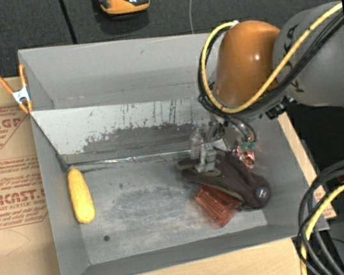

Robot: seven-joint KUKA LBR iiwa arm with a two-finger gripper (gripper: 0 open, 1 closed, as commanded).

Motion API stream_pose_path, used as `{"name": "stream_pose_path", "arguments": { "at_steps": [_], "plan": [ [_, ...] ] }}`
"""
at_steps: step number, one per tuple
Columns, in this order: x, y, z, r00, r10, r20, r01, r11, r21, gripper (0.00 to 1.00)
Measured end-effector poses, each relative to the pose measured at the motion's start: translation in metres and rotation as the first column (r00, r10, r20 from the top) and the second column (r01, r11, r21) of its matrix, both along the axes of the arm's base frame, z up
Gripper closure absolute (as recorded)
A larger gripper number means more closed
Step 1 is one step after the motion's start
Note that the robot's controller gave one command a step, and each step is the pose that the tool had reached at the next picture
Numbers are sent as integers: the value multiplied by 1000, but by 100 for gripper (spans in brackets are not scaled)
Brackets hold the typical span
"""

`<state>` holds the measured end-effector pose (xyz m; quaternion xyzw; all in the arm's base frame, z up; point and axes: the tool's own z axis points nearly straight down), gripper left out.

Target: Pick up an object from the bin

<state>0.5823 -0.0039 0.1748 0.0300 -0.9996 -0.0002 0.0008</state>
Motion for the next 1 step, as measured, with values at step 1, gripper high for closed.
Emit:
{"name": "stream_pose_path", "arguments": {
  "at_steps": [1],
  "plan": [
    [-9,-14,93,1000,18,5,-18,1000,0,100]
  ]
}}
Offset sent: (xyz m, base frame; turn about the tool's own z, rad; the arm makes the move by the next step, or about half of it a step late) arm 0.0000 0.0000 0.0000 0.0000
